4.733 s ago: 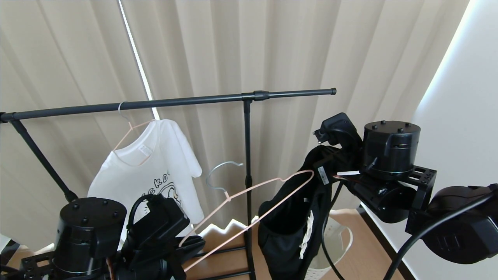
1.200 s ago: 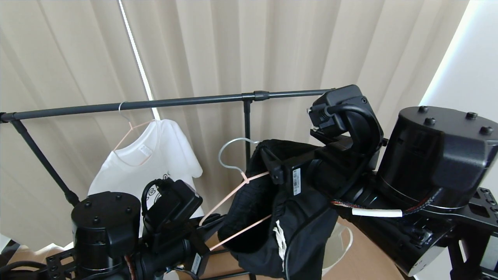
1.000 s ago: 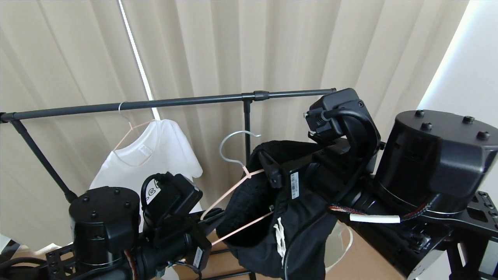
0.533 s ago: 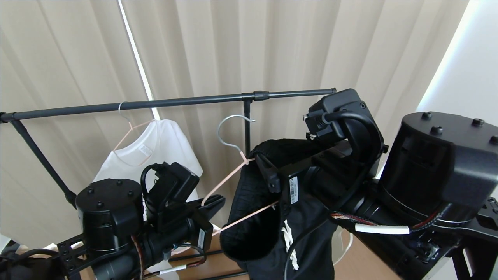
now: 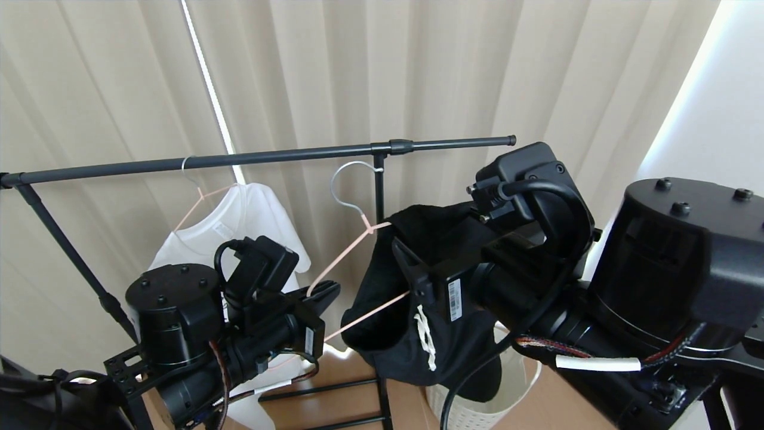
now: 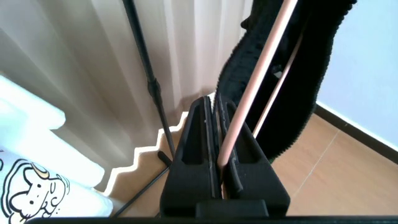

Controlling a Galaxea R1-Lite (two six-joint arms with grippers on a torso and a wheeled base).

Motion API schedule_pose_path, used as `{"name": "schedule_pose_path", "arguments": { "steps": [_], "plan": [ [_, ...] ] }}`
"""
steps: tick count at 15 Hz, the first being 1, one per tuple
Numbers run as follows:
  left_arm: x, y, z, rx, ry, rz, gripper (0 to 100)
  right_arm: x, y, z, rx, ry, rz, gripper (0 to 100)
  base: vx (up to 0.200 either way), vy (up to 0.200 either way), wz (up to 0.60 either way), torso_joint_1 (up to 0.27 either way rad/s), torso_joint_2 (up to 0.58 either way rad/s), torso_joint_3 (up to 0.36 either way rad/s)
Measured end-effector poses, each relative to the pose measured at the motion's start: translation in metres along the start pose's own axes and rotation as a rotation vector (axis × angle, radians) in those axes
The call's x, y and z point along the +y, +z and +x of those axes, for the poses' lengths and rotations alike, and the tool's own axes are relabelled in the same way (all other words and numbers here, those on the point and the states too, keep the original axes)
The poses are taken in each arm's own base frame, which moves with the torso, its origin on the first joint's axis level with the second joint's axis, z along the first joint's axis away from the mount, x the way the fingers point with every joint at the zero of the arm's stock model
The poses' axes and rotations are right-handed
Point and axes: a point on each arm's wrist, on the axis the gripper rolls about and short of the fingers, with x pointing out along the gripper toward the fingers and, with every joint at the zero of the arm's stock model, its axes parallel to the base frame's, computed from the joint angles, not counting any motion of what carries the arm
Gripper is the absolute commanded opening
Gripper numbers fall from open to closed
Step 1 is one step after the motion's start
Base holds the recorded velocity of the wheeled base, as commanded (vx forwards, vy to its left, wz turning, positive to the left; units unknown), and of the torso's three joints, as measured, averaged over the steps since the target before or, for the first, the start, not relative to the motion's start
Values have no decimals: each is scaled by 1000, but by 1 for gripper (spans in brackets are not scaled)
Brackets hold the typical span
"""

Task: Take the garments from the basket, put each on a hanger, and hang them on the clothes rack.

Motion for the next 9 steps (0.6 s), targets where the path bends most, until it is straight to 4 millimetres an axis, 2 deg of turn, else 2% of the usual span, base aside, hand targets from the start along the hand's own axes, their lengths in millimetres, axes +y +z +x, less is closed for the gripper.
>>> {"name": "schedule_pose_path", "arguments": {
  "steps": [3, 9],
  "plan": [
    [3, -7, -7, -8, -39, -1, 0, -10, -1, -7, -4, 101, -31, 100, 0, 0, 0, 0, 0, 0],
    [13, -27, -30, -6, -95, -6, 0, -48, -11, -23, 0, 266, -111, 100, 0, 0, 0, 0, 0, 0]
  ]
}}
